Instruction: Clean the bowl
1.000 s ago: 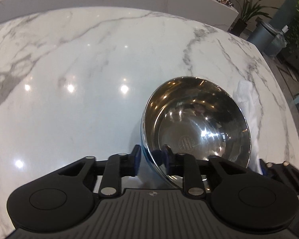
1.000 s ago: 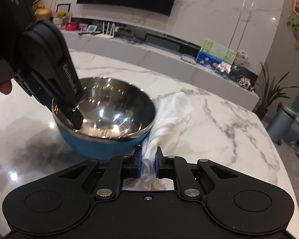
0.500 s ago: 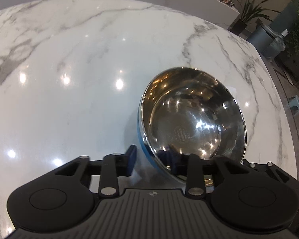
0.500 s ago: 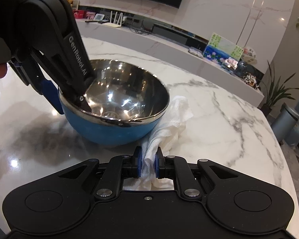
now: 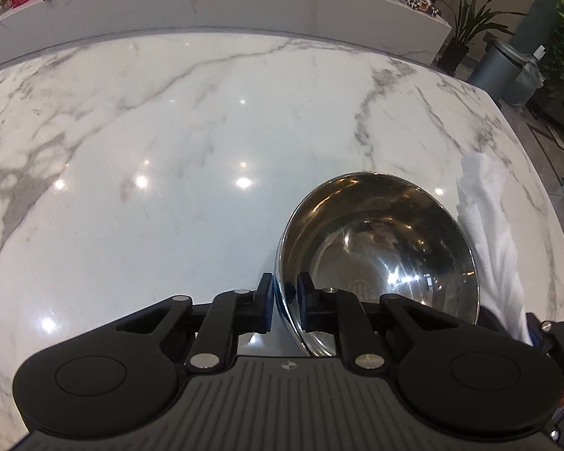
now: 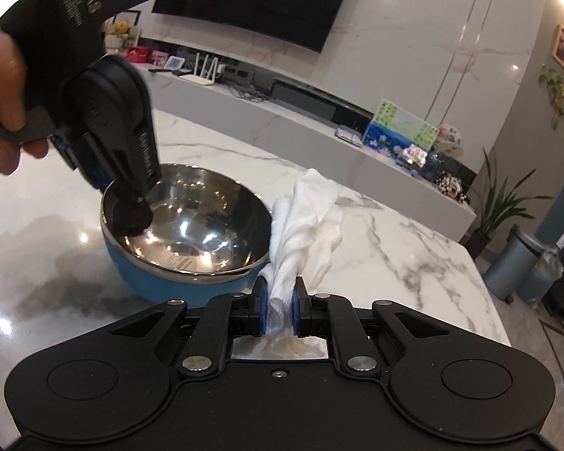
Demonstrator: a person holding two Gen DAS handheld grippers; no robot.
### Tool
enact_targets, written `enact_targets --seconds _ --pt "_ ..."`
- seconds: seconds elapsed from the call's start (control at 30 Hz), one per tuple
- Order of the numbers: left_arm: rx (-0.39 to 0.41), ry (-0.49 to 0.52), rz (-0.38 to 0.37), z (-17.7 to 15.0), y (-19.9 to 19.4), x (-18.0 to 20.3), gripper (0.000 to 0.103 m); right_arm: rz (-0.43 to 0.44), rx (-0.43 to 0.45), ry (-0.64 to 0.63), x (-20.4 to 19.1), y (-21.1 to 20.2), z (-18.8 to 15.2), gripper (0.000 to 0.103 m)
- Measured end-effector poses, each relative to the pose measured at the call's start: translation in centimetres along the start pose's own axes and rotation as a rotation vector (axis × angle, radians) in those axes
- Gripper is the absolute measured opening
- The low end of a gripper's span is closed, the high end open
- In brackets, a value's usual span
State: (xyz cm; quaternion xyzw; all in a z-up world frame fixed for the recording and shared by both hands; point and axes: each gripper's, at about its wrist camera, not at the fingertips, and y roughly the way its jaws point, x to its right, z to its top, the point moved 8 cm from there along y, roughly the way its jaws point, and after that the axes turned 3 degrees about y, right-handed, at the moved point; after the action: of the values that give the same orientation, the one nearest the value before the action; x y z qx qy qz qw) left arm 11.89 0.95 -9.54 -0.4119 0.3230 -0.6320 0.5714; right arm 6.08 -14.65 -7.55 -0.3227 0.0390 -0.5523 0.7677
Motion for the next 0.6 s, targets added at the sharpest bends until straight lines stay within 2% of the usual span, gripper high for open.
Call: enact_targets --seconds 0.2,0.23,0.3,0.37,0.6 --pt "0.002 -0.013 -0.007 -0.2 -0.1 0.0 0.013 0.034 -0.052 -0.011 -1.0 0.9 -1.2 0.01" --pt "-0.004 -0.02 -0.01 -0.4 0.0 0.0 0.016 0.037 -0.062 -0.011 -1.1 1.1 -1.4 0.01" --pt "-0.013 -0.035 -0.02 -0.8 0.0 0.0 0.031 0.04 -0.085 -0.009 -1.1 1.5 -1.8 0.01" --pt "-0.022 -0.057 -0.031 -1.2 0.1 0.0 0.041 0.039 -0.1 -0.006 -1.1 1.7 -2.2 0.01" --pt "-0.05 -0.102 -0.071 -2.3 0.4 0.4 0.047 0.037 -0.103 0.038 -0.6 2.2 -3.0 0.012"
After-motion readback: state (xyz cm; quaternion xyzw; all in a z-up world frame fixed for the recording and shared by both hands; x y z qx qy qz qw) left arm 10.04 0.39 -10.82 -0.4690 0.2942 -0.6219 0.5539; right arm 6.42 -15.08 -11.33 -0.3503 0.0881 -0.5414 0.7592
